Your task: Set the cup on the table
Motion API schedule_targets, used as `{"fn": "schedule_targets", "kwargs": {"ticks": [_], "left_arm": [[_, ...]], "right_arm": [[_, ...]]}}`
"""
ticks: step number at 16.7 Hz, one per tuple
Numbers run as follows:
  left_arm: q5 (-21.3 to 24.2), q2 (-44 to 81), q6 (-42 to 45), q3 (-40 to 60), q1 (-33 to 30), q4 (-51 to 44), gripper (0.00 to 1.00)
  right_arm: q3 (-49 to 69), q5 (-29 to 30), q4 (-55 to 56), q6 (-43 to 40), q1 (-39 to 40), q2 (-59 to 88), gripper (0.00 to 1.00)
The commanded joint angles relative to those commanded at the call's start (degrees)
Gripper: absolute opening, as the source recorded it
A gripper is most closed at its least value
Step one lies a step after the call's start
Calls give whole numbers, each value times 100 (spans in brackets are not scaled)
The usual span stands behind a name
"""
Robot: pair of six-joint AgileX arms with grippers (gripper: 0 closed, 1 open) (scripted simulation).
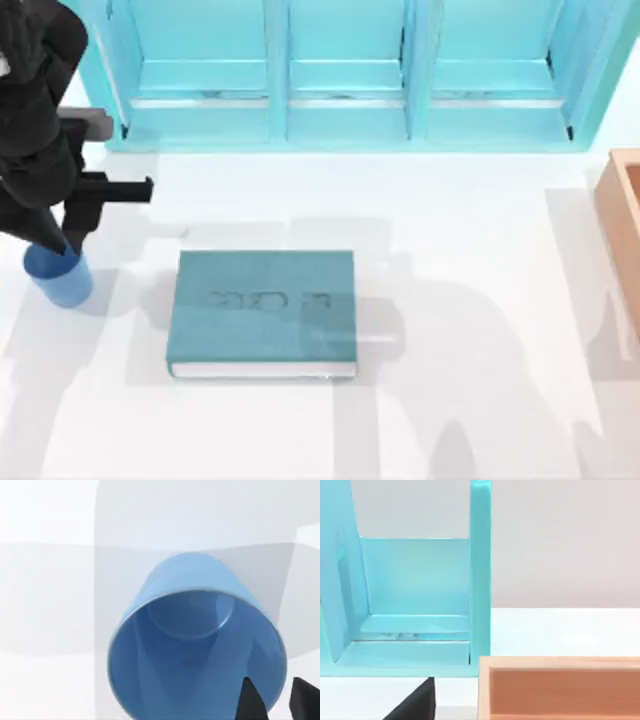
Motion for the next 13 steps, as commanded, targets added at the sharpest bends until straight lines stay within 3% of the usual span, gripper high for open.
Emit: {"fn": "schedule_targets", "kwargs": {"ticks": [7,13], "left_arm": [[0,0,0,0,0,0,98],[0,0,0,0,0,0,100]], "right_arm": [[0,0,0,0,0,0,100],[0,0,0,0,0,0,100]]}}
